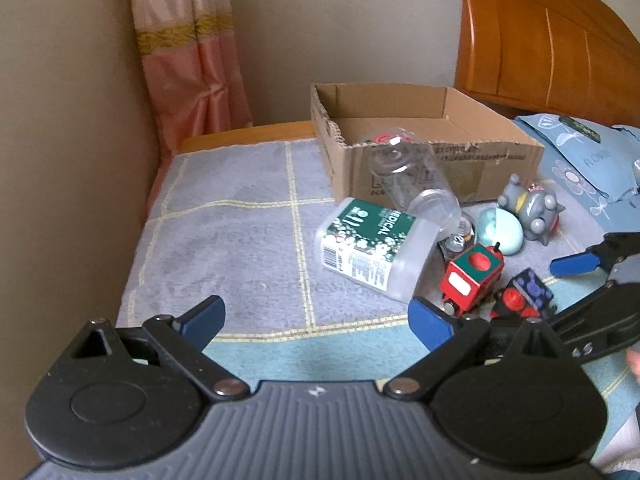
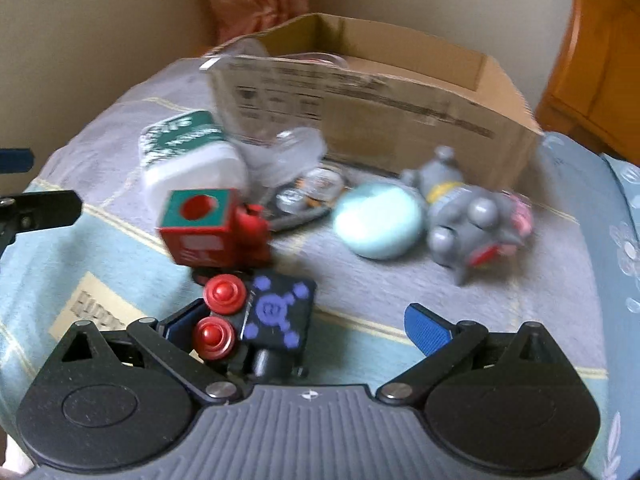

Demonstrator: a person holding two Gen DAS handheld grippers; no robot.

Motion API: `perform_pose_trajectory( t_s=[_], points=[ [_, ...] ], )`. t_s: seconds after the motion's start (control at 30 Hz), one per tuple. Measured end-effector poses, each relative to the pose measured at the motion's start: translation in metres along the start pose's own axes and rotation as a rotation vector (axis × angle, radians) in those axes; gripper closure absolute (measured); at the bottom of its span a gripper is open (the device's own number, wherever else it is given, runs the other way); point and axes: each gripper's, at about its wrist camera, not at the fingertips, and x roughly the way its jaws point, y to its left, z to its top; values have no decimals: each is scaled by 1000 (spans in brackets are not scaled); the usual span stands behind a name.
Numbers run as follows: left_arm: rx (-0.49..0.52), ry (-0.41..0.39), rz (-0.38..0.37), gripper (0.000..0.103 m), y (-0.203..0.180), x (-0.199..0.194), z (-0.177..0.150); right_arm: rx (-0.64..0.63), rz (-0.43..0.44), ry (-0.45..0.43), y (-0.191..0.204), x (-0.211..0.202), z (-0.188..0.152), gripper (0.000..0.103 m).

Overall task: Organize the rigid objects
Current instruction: 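Grasp the white MEDICAL tub with left tool while right tool grasps the fidget cube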

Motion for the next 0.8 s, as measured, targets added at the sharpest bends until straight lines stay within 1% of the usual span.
perform_pose_trajectory(
  t_s=[0.1,0.23,0.33,0.5,0.53,0.6,0.67,0.77,0.8],
  points=[
    [12,5,-26,5,-4,5,0,35,-11,1,-14,-2,-7,0],
    [73,11,-54,5,-13,15,-1,8,8,-24,-22,-7,-17,0],
    [123,34,-78,5,-19,26,-2,-7,23,-30,-23,-8,-19,0],
    [169,91,-108,5,-24,46,-7,-19,32,-26,-26,-12,-17,0],
    [179,95,-109,3,-24,48,-7,-21,34,-27,-26,-12,-17,0],
    [184,80,-116,1,-23,52,-6,-27,39,-31,-26,-11,-17,0],
    [187,70,-139,1,-19,54,-5,-30,42,-34,-27,-11,-18,0],
    [149,87,-185,1,-10,63,0,-35,48,-37,-28,-12,-19,0],
    [156,79,-181,0,-9,66,2,-38,49,-40,-28,-12,-19,0]
  ],
)
